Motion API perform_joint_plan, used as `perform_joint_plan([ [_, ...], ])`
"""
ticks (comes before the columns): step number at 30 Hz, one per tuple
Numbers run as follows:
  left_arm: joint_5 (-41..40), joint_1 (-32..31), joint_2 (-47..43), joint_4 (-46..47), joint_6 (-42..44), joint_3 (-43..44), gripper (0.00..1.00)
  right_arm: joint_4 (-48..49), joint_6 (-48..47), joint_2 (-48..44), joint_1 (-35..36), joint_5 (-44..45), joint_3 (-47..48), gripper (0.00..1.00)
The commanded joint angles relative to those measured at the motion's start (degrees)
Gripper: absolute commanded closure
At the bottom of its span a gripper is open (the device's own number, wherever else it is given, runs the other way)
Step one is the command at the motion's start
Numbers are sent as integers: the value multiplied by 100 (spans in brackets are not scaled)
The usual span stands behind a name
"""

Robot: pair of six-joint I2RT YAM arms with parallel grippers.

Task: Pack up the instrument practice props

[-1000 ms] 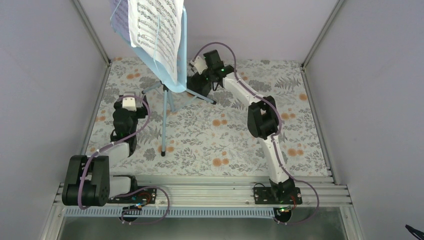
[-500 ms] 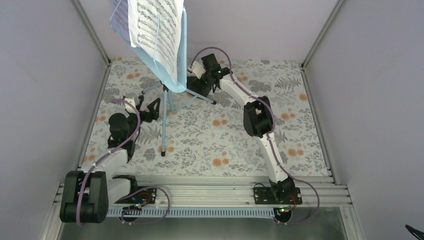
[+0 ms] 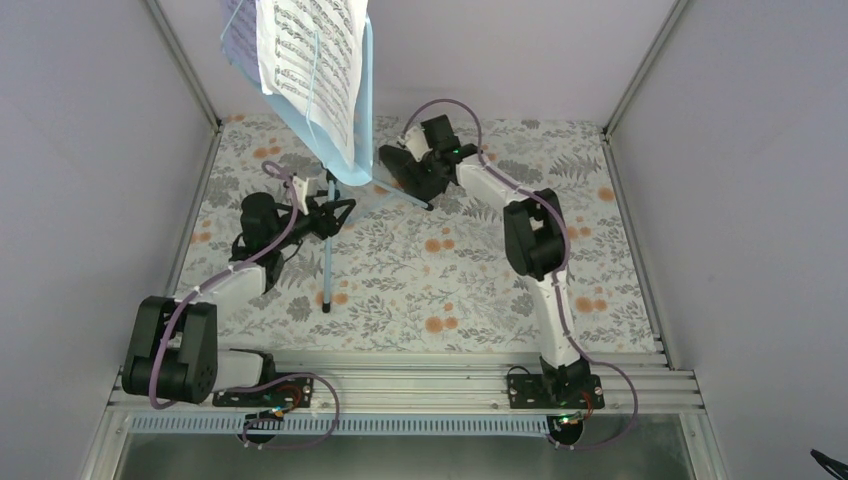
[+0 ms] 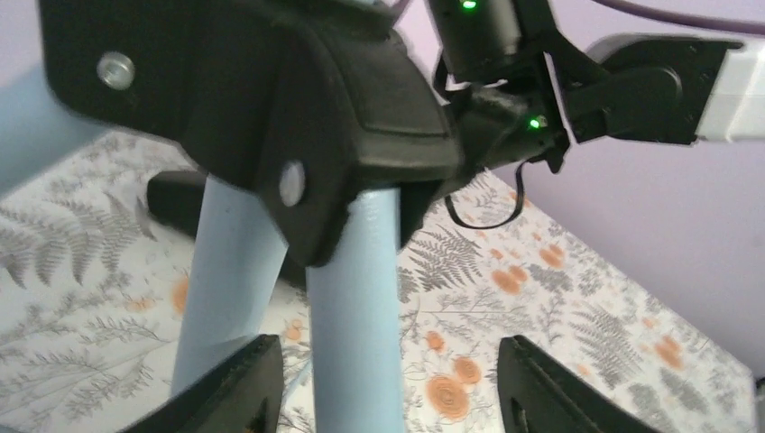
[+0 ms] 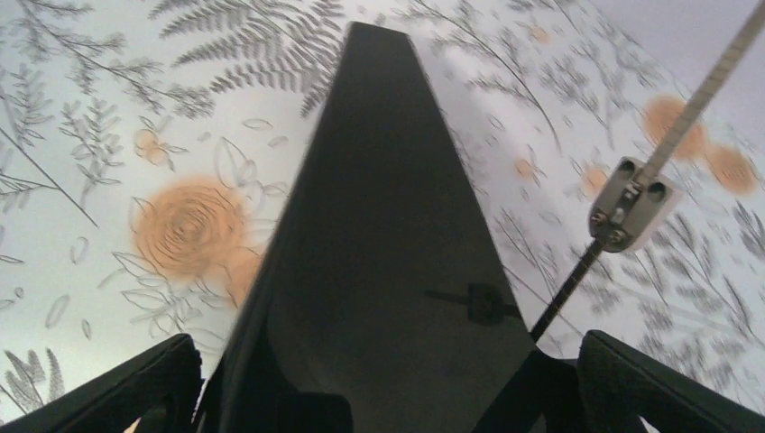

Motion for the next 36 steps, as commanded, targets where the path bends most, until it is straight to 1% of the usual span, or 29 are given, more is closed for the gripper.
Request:
perform_joint_plan([
  [1, -170, -86, 45, -597, 497, 239, 49, -197, 564, -393, -242, 293, -877, 3],
  [3, -360, -97, -12, -710, 566, 206, 61, -118, 707, -612, -272, 403, -1230, 3],
  [5, -640, -96, -129, -785, 588, 133, 70, 0, 879, -854, -291, 536, -1603, 3],
  [7, -973, -91, -247, -870, 608, 73, 78, 121, 1071, -1159, -309, 643, -1980, 3],
  [9, -1300, -73, -337, -1021, 626, 68, 89, 250, 1238, -1465, -318, 759, -2445, 3],
  [12, -1553, 4, -397, -1197, 671, 144, 97, 379, 1472, -1939, -327, 897, -2991, 3],
  [16, -1821, 260, -431, -1254, 589, 225, 98, 454, 1962, -2429, -330, 1019, -3642, 3],
  [21, -1787, 717, -345, -1037, 547, 327, 98, 705, 2425, -3056, -254, 675, -4622, 5],
  [26, -1706, 1006, 26, -739, 505, 529, 98, 711, 2691, -3638, -99, 512, -5412, 7],
  [31, -1703, 1171, 520, -383, 472, 680, 98, 605, 3011, -4595, 11, 171, -6003, 7],
  [34, -1671, 1203, 649, -282, 443, 704, 98, 517, 3136, -5163, 25, -130, -6214, 6],
  [35, -1671, 1216, 640, -262, 409, 680, 96, 471, 3145, -5310, 31, -155, -6219, 6],
  [36, -1683, 1221, 602, -254, 381, 656, 89, 403, 3150, -5454, 25, -156, -6198, 5],
])
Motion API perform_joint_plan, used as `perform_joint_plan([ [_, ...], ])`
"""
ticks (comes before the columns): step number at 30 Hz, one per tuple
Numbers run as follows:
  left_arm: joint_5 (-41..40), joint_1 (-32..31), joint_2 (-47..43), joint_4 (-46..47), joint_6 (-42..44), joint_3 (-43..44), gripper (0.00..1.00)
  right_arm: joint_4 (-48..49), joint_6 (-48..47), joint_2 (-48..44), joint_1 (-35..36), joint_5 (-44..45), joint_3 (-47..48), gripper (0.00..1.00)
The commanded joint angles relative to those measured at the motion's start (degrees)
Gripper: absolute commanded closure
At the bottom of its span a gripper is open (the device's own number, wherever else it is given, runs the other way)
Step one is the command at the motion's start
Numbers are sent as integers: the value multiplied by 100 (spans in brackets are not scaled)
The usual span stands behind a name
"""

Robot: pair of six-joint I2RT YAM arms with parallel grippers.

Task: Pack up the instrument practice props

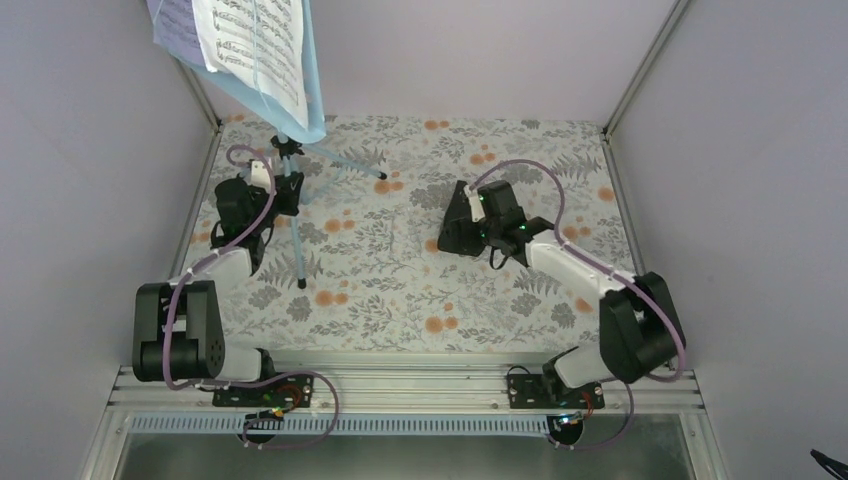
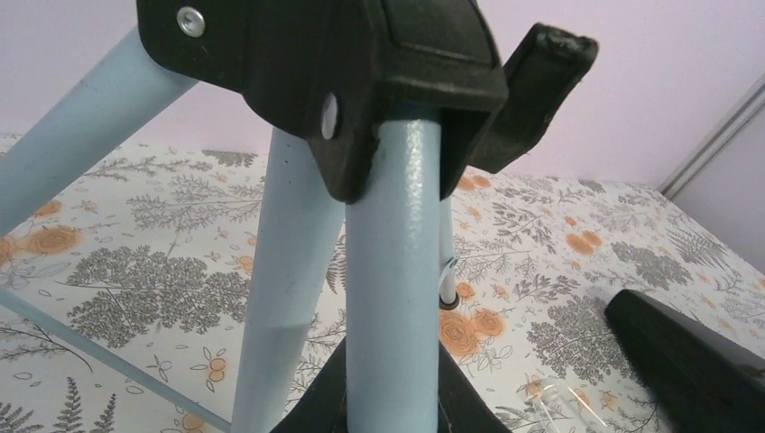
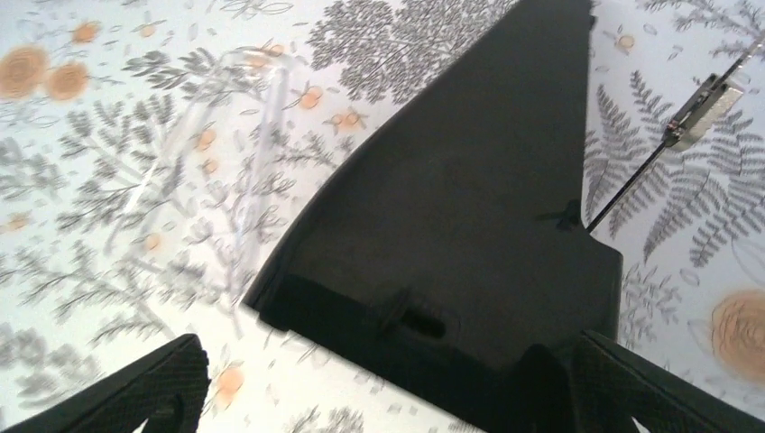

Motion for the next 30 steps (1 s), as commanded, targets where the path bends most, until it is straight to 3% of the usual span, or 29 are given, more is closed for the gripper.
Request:
perform_joint_plan([
  [1, -352, 133, -20, 257, -216, 13, 77, -519, 361, -596, 53, -433, -64, 4],
  [4, -416, 131, -314, 247, -232, -139, 59, -590, 397, -974, 28, -451, 97, 0],
  [8, -767, 135, -803, -139, -351, -190, 12, -526, 434, -1383, -248, -652, 214, 0],
  [9, -838, 158, -1150, -204, -617, -301, 2, -379, 439, -1594, -772, -1155, 76, 0],
  [15, -862, 159, -1644, -1015, -1393, -72, 0, -51, 431, -1730, -2229, -2467, -264, 0],
  [18, -800, 121, -1654, -936, -2128, -346, 0, 372, 866, -1443, -2818, -3287, -326, 0],
  [24, -1197, -130, -1794, -2486, -1102, 277, 0, 1328, 1369, -778, -2851, -3655, -405, 5],
  [30, -1163, -247, -2226, -4130, -534, 1336, 0, 1247, 1046, -12, -2586, -3241, 12, 15],
])
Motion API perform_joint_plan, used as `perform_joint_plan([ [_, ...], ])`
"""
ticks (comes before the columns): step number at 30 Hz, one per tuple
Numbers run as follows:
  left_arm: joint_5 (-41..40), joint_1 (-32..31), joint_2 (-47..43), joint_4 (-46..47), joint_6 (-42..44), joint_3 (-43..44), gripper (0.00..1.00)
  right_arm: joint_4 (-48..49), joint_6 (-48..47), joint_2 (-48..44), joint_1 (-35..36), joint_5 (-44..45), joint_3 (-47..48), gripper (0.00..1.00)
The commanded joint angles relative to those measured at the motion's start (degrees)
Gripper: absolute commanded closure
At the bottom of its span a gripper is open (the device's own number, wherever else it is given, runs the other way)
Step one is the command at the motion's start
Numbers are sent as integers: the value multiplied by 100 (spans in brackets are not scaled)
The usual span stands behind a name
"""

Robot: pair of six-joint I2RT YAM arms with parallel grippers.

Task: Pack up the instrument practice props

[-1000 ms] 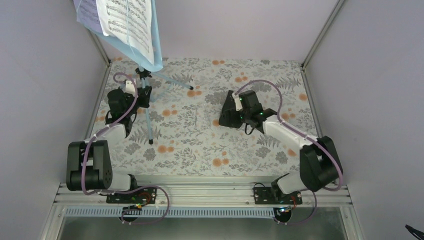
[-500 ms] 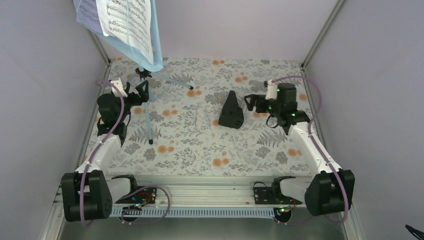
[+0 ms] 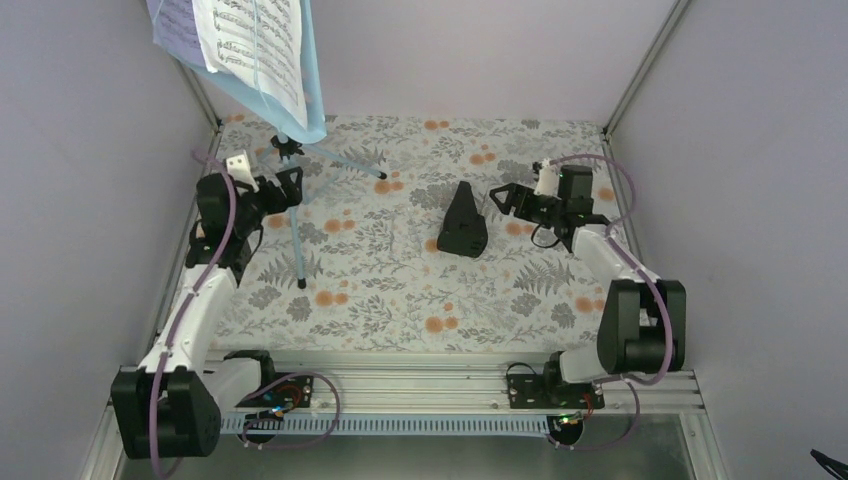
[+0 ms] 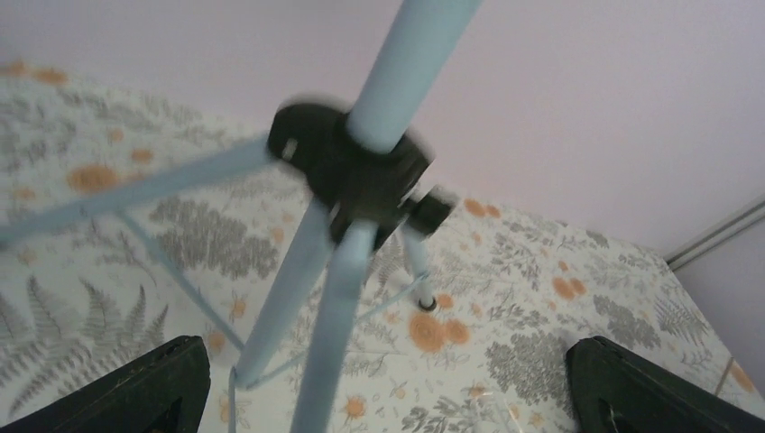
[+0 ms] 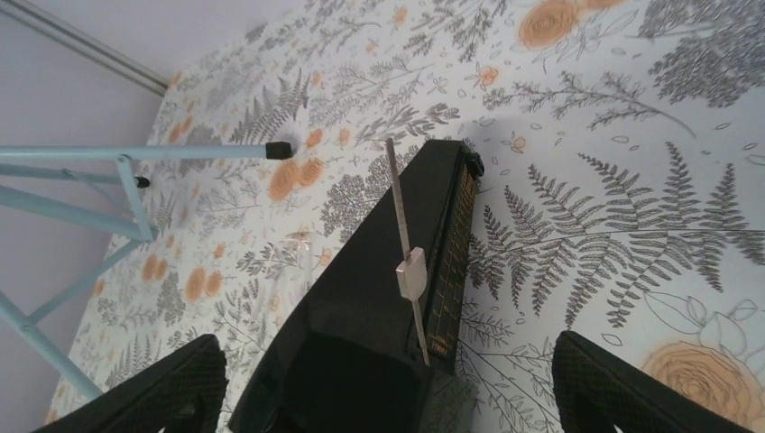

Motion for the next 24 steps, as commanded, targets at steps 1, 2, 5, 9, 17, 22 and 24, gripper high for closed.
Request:
perform_joint_plan([
  [1, -132, -79, -278, -1525, 804, 1090, 0, 207, -113, 436, 217, 94, 378, 17],
  [2, -213, -89, -266, -1812, 1033, 1325, 0, 221, -131, 517, 249, 191, 444, 18],
  [5, -510, -103, -364, -2316, 1626, 1667, 0, 344, -116, 759, 338, 399, 664, 21],
  [9, -1008, -107, -908, -2063, 2217, 1295, 0, 354, -112, 1198, 451, 579, 1073, 30],
  [17, -1334, -107, -1489, -1577, 2436, 502, 0, 8, -321, 1962, 558, 751, 1603, 47],
  [22, -1380, -109, -1570, -1726, 2331, 645, 0, 169, -301, 1872, 748, 798, 1225, 51],
  [24, -1407, -115, -1494, -1702, 2227, 720, 0, 374, -234, 1761, 832, 954, 948, 50],
])
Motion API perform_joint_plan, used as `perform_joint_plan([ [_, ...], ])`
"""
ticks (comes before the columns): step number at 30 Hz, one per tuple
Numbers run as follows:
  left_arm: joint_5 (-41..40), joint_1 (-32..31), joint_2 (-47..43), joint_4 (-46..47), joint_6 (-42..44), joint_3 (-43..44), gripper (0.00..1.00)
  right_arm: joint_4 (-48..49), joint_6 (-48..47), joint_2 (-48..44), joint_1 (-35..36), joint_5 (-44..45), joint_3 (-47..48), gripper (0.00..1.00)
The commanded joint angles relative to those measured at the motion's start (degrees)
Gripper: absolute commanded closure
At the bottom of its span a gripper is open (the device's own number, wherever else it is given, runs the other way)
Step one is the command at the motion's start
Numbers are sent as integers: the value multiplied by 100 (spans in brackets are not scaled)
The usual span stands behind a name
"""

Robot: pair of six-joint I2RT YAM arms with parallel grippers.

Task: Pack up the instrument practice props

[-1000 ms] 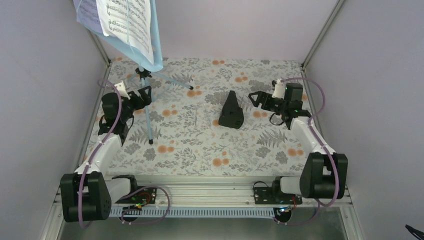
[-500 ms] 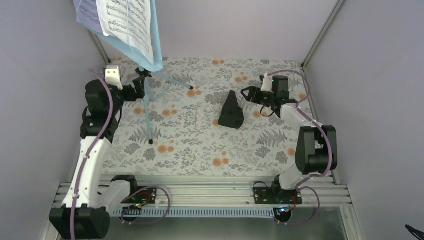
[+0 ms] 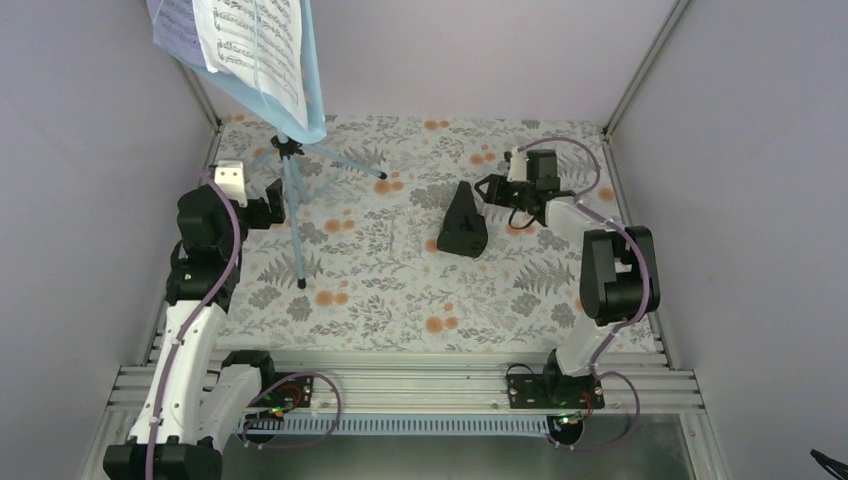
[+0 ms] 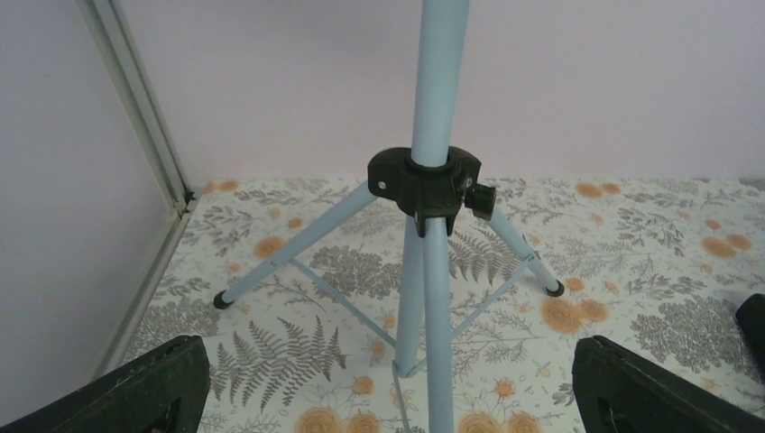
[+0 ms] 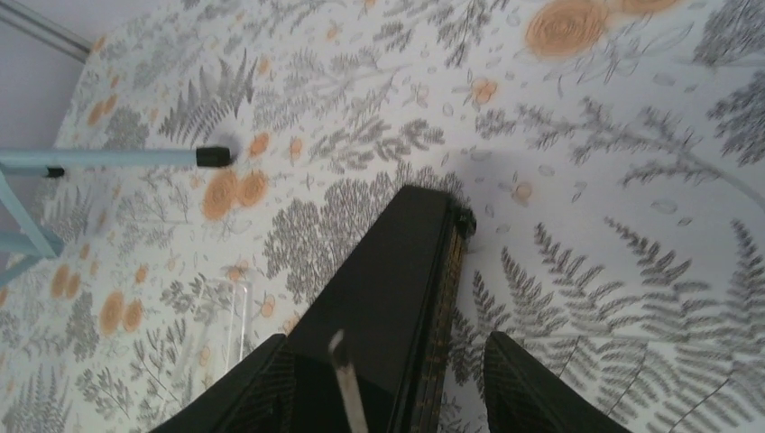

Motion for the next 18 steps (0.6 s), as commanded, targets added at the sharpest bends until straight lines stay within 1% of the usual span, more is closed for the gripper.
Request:
perform_joint_plan([
  [1, -59, -13, 44, 99, -180, 265, 0, 292, 9, -204, 223, 248, -511, 50],
  [5, 451, -111, 464, 136, -648, 569, 0, 373, -59, -269, 331, 343, -677, 51],
  [8, 608, -433, 758, 230, -744, 752, 0, 323, -86, -289, 413, 638, -685, 62],
  [12, 663, -984, 1073, 260, -804, 907, 0, 362, -69, -340, 503, 612, -641, 74],
  [14, 544, -1326, 1144, 235, -758, 959, 0, 277, -101, -369, 592, 673, -574, 81],
  [16, 242, -1609, 1159, 200, -677, 994, 0, 221, -183, -425, 705, 782, -540, 88],
  [18, 66, -1823, 1146, 166, -622, 1014, 0, 140, -289, -471, 785, 817, -516, 94],
])
